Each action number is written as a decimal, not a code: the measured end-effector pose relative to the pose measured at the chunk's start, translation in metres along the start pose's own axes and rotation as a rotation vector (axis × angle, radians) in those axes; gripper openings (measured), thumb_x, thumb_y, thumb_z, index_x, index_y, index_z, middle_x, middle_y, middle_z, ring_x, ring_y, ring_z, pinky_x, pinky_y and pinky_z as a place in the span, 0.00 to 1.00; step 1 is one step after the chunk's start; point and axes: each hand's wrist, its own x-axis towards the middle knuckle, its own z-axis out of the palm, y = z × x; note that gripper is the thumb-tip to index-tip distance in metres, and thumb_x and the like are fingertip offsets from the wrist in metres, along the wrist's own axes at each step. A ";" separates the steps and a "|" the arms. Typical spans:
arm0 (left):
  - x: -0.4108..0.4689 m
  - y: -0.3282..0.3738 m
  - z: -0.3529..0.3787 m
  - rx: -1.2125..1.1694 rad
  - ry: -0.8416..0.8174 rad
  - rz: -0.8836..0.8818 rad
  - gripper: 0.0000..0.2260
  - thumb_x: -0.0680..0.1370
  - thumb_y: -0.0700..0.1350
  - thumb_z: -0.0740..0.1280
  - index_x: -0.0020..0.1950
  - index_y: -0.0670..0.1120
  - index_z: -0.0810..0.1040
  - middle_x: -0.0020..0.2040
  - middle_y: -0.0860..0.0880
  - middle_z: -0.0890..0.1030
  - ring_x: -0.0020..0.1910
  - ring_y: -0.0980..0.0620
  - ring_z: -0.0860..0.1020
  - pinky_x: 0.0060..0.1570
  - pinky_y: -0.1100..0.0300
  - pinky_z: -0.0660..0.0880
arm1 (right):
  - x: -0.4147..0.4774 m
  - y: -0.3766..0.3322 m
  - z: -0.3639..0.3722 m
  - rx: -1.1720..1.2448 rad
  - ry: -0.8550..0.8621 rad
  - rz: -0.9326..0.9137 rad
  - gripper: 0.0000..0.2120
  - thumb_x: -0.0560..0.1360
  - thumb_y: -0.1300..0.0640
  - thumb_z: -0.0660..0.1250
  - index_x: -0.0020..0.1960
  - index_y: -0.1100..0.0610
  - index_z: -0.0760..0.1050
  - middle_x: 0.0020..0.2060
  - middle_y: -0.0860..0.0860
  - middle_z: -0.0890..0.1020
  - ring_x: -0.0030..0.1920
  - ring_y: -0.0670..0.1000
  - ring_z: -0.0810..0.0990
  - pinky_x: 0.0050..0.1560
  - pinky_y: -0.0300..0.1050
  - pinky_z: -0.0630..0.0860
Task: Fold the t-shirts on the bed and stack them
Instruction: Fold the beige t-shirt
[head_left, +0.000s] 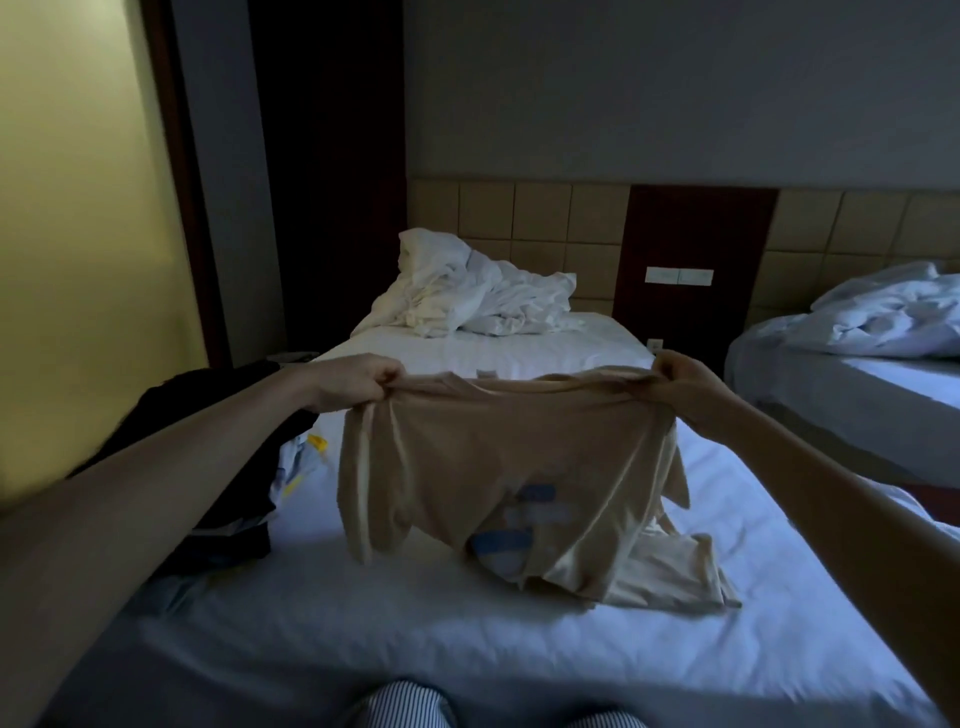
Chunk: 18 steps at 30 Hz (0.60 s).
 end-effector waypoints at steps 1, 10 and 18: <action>0.003 0.000 0.007 -0.045 -0.051 -0.022 0.12 0.76 0.30 0.59 0.48 0.45 0.75 0.47 0.47 0.76 0.47 0.49 0.76 0.44 0.60 0.72 | 0.002 -0.002 0.005 0.001 0.001 -0.015 0.19 0.70 0.70 0.70 0.33 0.55 0.62 0.30 0.50 0.65 0.32 0.46 0.63 0.30 0.35 0.62; 0.026 0.002 0.044 -0.525 0.330 -0.047 0.04 0.77 0.43 0.68 0.43 0.48 0.82 0.38 0.51 0.82 0.41 0.54 0.78 0.36 0.67 0.74 | -0.003 0.000 0.012 0.014 0.062 0.056 0.12 0.73 0.55 0.70 0.43 0.66 0.81 0.35 0.55 0.78 0.42 0.51 0.75 0.45 0.46 0.70; 0.029 0.007 0.039 -0.750 0.474 -0.054 0.06 0.79 0.44 0.65 0.42 0.50 0.78 0.39 0.51 0.78 0.38 0.52 0.74 0.38 0.59 0.68 | -0.007 0.002 0.009 0.100 0.091 0.065 0.07 0.76 0.57 0.66 0.40 0.51 0.78 0.38 0.50 0.79 0.45 0.51 0.76 0.44 0.43 0.74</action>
